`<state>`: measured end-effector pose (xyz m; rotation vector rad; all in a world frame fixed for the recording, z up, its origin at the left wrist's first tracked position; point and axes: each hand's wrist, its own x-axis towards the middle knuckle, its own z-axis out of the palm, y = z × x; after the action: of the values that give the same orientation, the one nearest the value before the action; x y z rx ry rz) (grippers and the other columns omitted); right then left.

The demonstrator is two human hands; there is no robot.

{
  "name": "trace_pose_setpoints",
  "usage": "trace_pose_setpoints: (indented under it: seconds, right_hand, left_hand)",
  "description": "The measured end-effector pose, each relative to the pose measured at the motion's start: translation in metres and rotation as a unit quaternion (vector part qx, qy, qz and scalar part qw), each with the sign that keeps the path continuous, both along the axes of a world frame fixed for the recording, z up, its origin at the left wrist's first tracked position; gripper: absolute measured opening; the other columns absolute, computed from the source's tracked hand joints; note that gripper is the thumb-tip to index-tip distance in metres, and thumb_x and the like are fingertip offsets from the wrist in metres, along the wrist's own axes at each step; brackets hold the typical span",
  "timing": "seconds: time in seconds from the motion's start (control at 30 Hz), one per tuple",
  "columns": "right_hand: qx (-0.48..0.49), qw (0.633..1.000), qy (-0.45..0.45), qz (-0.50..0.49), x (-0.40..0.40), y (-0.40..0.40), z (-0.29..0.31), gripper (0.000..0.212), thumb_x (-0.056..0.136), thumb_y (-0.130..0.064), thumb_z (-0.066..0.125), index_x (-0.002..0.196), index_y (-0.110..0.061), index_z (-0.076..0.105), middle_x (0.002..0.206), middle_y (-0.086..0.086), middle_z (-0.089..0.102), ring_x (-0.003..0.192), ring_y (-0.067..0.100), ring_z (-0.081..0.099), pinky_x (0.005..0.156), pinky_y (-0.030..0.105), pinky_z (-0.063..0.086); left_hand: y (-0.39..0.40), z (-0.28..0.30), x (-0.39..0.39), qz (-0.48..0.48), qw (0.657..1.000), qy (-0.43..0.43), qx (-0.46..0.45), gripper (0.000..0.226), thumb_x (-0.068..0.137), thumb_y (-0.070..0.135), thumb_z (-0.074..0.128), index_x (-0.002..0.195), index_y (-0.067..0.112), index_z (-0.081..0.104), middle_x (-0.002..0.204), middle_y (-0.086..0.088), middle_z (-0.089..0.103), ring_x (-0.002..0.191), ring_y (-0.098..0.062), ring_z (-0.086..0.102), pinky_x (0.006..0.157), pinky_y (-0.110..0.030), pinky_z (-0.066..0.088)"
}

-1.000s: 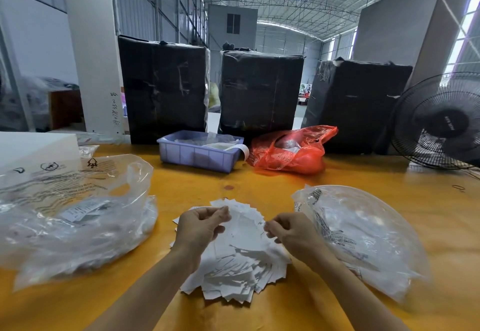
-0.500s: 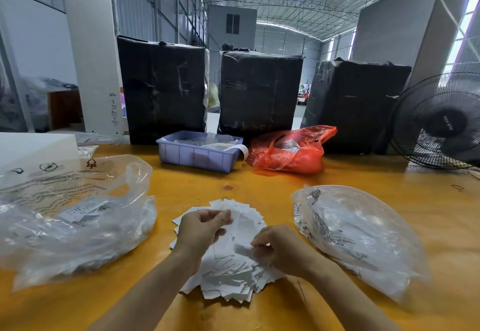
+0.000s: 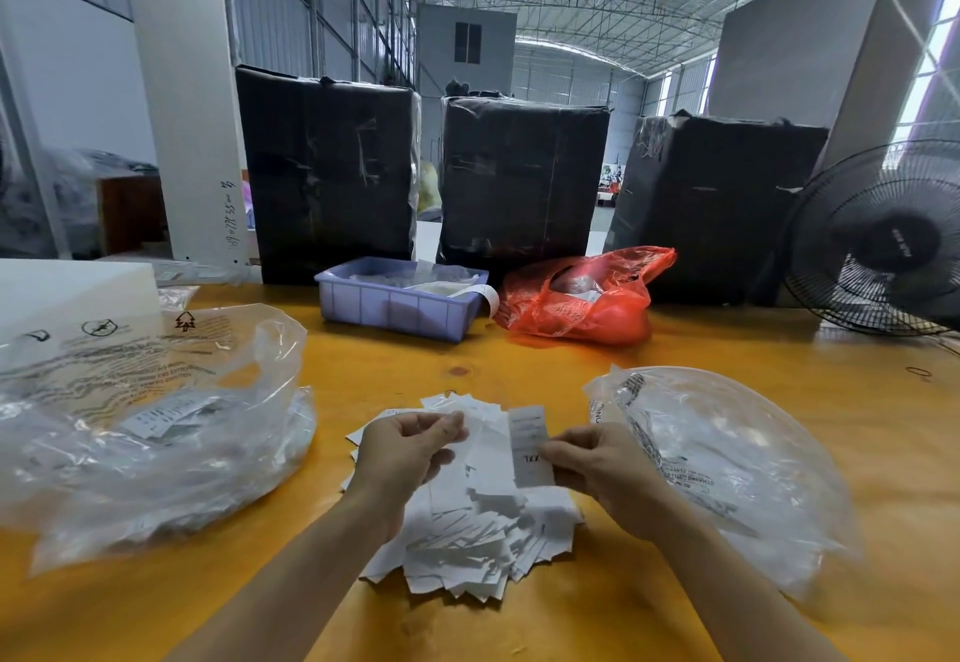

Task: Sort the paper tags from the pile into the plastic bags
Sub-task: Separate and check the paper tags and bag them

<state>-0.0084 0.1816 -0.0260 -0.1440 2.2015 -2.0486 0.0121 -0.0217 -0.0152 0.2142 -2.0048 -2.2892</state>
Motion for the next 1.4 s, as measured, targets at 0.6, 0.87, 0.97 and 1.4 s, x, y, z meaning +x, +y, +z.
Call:
trace_pose_setpoints:
  seconds: [0.6, 0.87, 0.97, 1.4]
  right_hand:
    - [-0.258, 0.964, 0.016, -0.063, 0.017, -0.028, 0.036, 0.007, 0.080, 0.008, 0.062, 0.084, 0.003, 0.059, 0.063, 0.011, 0.066, 0.057, 0.017, 0.067, 0.053, 0.020, 0.054]
    - [-0.121, 0.986, 0.085, -0.079, 0.021, -0.034, 0.033, 0.013, 0.078, 0.001, 0.070, 0.086, -0.007, 0.064, 0.074, 0.010, 0.068, 0.068, 0.019, 0.069, 0.067, 0.027, 0.057]
    - [-0.104, 0.987, 0.091, -0.078, 0.022, -0.034, 0.034, 0.013, 0.079, 0.001, 0.070, 0.086, -0.008, 0.064, 0.074, 0.009, 0.068, 0.068, 0.018, 0.068, 0.070, 0.029, 0.056]
    - [-0.024, 0.994, 0.088, -0.055, 0.022, -0.036, 0.032, 0.011, 0.081, -0.003, 0.070, 0.087, -0.009, 0.064, 0.069, 0.002, 0.069, 0.060, 0.010, 0.067, 0.056, 0.018, 0.053]
  left_hand:
    - [0.011, 0.010, 0.010, -0.102, 0.994, -0.024, 0.037, 0.007, 0.078, 0.012, 0.072, 0.084, 0.007, 0.071, 0.075, -0.002, 0.074, 0.062, -0.011, 0.059, 0.053, -0.017, 0.045]
    - [0.012, 0.012, 0.012, -0.107, 0.993, -0.019, 0.042, 0.011, 0.078, 0.012, 0.072, 0.087, 0.005, 0.071, 0.077, -0.004, 0.074, 0.061, -0.012, 0.057, 0.055, -0.018, 0.044]
    - [0.012, 0.012, 0.012, -0.106, 0.993, -0.018, 0.041, 0.012, 0.078, 0.012, 0.072, 0.088, 0.004, 0.070, 0.077, -0.004, 0.074, 0.059, -0.011, 0.057, 0.054, -0.017, 0.044]
    - [0.010, 0.009, 0.009, -0.078, 0.997, -0.011, 0.012, 0.012, 0.079, 0.016, 0.072, 0.088, 0.009, 0.071, 0.078, -0.001, 0.074, 0.065, -0.012, 0.059, 0.061, -0.022, 0.044]
